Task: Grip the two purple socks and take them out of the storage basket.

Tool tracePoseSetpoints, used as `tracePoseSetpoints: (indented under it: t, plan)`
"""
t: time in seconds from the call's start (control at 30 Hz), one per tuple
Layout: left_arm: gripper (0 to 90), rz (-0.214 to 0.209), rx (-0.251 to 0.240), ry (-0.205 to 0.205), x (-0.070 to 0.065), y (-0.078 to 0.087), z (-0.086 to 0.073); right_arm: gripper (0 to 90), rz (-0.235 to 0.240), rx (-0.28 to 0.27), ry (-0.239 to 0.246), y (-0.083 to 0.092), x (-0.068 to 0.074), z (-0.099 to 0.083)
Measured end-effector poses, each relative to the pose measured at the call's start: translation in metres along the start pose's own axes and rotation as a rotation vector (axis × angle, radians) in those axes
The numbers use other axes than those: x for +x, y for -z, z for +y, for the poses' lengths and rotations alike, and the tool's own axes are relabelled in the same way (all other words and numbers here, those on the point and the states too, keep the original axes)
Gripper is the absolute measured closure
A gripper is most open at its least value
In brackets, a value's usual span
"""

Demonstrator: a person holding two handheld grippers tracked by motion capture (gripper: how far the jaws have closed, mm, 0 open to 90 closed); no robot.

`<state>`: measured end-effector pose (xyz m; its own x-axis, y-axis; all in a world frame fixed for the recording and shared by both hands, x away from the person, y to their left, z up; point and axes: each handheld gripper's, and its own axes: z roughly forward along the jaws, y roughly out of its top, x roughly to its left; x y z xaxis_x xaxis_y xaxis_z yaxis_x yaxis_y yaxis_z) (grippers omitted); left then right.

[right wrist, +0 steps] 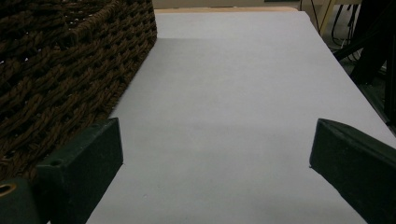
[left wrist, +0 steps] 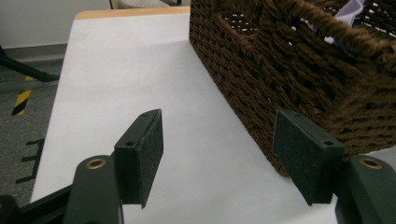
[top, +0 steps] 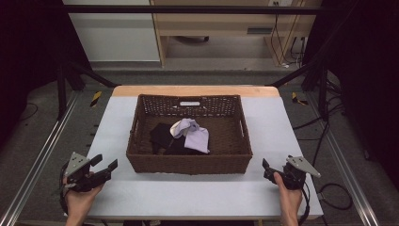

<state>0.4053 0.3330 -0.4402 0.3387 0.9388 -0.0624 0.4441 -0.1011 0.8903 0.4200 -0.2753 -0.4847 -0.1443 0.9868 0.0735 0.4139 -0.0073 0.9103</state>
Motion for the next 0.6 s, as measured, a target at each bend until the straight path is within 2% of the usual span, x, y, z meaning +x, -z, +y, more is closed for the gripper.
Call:
tracePoseSetpoints:
  t: [0.1,0.2,0.37,0.53,0.6]
  plan:
    - [33.2,0.001,-0.006,0.006,0.0,0.001,0.002,3.1,0.003,0.0,-0.002,0.0,0.0,0.0]
    - [33.5,0.001,-0.034,0.021,0.0,0.006,0.008,3.1,-0.006,-0.005,0.0,0.0,0.0,0.0]
    - [33.6,-0.012,-0.057,0.019,-0.002,0.011,0.016,3.5,-0.009,-0.002,0.009,0.001,0.002,0.0]
    - [33.8,-0.032,-0.084,0.028,-0.003,0.018,0.029,3.8,-0.011,0.006,0.012,0.0,0.001,0.0]
    - [33.8,-0.036,-0.095,0.019,-0.005,0.021,0.038,3.9,-0.015,0.003,0.015,0.0,0.002,0.0]
